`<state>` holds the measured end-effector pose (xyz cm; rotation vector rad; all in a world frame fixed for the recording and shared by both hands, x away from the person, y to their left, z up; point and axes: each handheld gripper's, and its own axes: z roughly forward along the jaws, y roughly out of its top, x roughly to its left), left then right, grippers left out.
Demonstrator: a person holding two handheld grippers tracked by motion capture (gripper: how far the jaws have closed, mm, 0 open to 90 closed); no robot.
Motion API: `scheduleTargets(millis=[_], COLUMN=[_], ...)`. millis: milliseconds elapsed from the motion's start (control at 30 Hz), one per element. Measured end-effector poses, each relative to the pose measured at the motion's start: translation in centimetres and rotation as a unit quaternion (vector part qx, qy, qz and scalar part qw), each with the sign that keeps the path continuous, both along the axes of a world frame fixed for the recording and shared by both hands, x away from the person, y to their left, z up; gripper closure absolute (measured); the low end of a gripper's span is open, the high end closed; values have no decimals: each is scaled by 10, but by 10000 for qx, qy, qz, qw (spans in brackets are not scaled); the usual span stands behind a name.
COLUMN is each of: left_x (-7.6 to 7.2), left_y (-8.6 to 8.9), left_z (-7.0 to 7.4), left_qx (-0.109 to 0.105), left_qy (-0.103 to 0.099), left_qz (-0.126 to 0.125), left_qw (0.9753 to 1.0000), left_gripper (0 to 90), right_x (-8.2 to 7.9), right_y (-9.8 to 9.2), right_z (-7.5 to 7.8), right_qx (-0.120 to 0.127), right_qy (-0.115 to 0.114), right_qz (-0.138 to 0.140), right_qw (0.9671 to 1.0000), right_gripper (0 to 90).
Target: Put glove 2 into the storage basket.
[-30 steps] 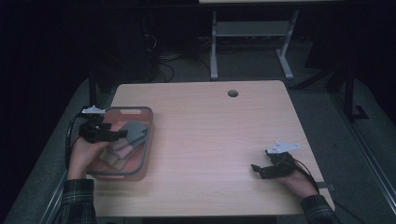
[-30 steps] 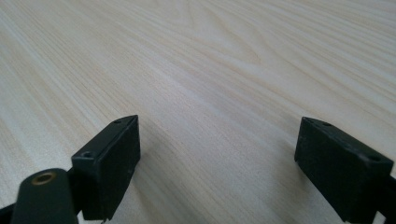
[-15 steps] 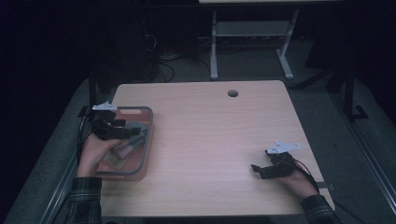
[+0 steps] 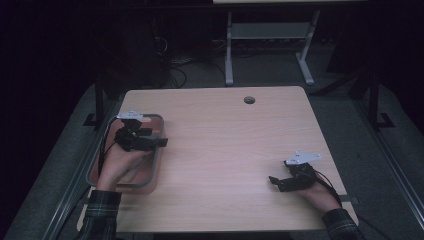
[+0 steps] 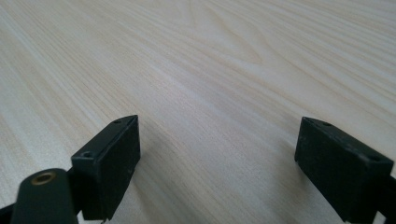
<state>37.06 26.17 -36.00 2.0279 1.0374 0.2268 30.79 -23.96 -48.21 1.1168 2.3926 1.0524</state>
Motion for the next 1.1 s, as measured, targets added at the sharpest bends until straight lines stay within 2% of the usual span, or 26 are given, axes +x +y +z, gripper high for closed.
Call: scheduleTargets(millis=[233, 267, 300, 533, 567, 700, 733, 900, 1100], left_x=[-3, -5, -5, -12, -12, -17, -20, -25, -36], left_y=[-18, -26, -26, -60, -60, -74, -82, -96, -117], left_z=[-2, -3, -3, -10, -10, -14, -16, -22, -41], left_qx=[-35, 19, 19, -13, -13, -5, 6, 7, 280], left_qy=[-19, -25, -25, -81, -81, -168, -242, -277, -283], left_qz=[-172, -237, -237, -540, -540, -658, -700, -798, -1033], left_qw=[9998, 9997, 9997, 9985, 9985, 9977, 9973, 9964, 9939], left_gripper=[144, 143, 144, 143, 144, 146, 146, 146, 146], right_x=[0, 0, 0, 0, 0, 0, 0, 0, 0], right_y=[0, 0, 0, 0, 0, 0, 0, 0, 0], right_z=[0, 0, 0, 0, 0, 0, 0, 0, 0], right_qx=[-3, -2, -2, -4, -4, -2, -2, 0, 3], right_qy=[2, 3, 3, -5, -5, 0, 2, 11, 22], right_qz=[5, 0, 0, 7, 7, -1, -4, -10, -6], right_qw=[10000, 10000, 10000, 10000, 10000, 10000, 10000, 10000, 10000], right_gripper=[140, 140, 140, 140, 140, 140, 140, 140, 140])
